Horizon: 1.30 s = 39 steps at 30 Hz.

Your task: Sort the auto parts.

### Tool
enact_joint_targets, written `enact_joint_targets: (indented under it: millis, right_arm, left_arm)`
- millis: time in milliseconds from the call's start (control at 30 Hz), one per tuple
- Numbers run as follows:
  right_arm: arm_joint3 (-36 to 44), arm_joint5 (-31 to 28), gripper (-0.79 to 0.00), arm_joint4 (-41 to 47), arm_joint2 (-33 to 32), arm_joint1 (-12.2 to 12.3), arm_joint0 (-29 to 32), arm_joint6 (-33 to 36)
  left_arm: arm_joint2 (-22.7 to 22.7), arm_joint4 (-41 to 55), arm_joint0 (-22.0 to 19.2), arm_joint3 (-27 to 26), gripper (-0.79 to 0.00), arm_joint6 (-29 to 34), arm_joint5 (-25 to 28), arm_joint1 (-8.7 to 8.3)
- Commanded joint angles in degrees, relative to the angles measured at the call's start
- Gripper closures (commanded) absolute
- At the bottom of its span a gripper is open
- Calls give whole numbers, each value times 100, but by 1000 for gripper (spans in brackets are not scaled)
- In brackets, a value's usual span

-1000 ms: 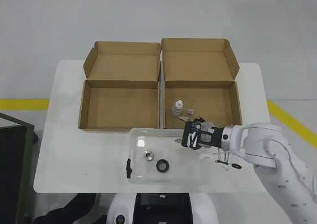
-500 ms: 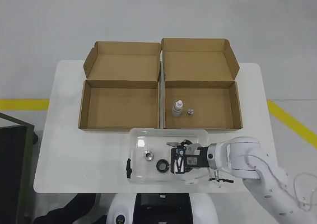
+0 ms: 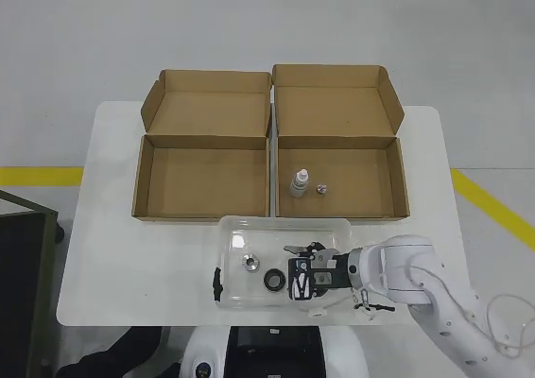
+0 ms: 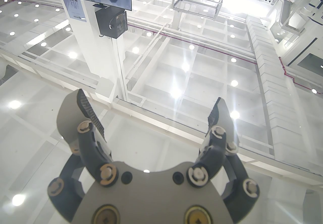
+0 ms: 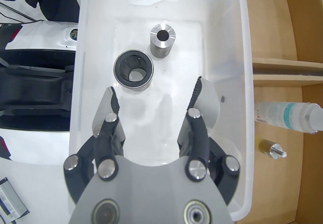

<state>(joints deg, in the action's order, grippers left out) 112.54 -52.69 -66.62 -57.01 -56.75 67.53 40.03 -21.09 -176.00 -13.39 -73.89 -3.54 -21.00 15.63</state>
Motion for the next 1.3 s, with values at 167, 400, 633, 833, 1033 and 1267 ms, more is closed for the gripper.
enact_joint_targets:
  millis: [167, 400, 633, 833, 1033, 1267]
  right_arm:
    - [-248, -6, -570, -271, 289, -43, -117, -241]
    - [-422, 149, -619, -470, 606, -108, -231, -388]
    - [-564, 279, -610, -613, 904, -193, -402, -567]
    - [-747, 384, -505, -688, 1140, -280, -586, -700]
    - [-900, 377, -400, -702, 1317, -342, -700, -771]
    - [-924, 352, -123, -625, 1318, -356, -733, -795]
  left_arm:
    - [0, 0, 0, 0, -785, 0, 0, 0]
    - [0, 0, 0, 0, -785, 0, 0, 0]
    - [0, 0, 0, 0, -785, 0, 0, 0]
    - [0, 0, 0, 0, -785, 0, 0, 0]
    - [0, 0, 0, 0, -785, 0, 0, 0]
    - [0, 0, 0, 0, -785, 0, 0, 0]
